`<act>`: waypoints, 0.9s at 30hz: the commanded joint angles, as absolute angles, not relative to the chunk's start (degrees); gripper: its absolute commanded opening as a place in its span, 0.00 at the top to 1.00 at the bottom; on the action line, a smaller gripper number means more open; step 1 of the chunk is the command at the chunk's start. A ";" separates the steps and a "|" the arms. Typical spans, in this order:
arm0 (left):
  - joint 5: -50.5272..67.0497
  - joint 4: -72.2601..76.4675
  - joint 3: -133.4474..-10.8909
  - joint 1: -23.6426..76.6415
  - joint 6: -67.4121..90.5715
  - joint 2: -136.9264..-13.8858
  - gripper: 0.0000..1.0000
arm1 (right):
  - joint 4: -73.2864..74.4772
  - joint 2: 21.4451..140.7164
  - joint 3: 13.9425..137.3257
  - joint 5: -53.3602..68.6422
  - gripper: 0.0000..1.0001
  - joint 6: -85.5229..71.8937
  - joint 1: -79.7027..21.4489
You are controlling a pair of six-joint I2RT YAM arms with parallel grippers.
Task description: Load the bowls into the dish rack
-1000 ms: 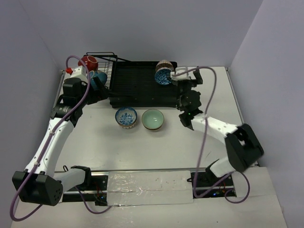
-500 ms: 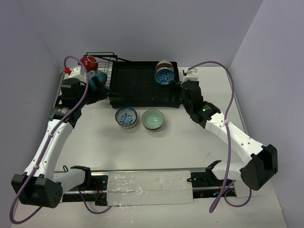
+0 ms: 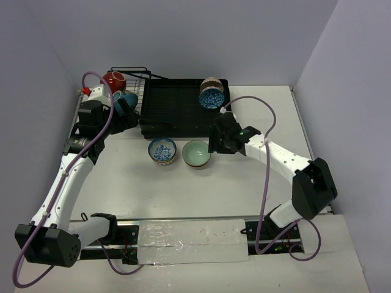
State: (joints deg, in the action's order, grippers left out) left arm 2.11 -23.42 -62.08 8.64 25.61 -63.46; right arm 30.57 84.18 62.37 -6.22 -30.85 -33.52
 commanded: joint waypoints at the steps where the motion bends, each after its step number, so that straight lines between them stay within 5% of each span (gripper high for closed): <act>1: 2.29 -21.97 -62.05 8.26 25.31 -61.96 0.01 | 30.15 86.04 64.95 -3.26 0.37 -33.05 -34.36; 12: 2.46 -22.06 -62.05 8.17 25.14 -62.31 0.01 | 28.74 91.23 67.32 -2.90 0.61 -33.75 -35.33; 22: 2.20 -22.32 -62.14 8.09 25.05 -62.23 0.01 | 28.48 93.87 68.12 -5.53 0.64 -34.19 -35.77; 27: 2.28 -22.24 -62.14 8.09 25.05 -62.23 0.01 | 28.92 93.87 68.38 -7.20 0.81 -34.01 -36.12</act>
State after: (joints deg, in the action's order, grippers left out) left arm 2.07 -23.42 -62.08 8.43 25.58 -63.46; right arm 29.52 93.95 65.69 -4.99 -33.52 -35.46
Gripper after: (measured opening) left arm 0.991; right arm 0.219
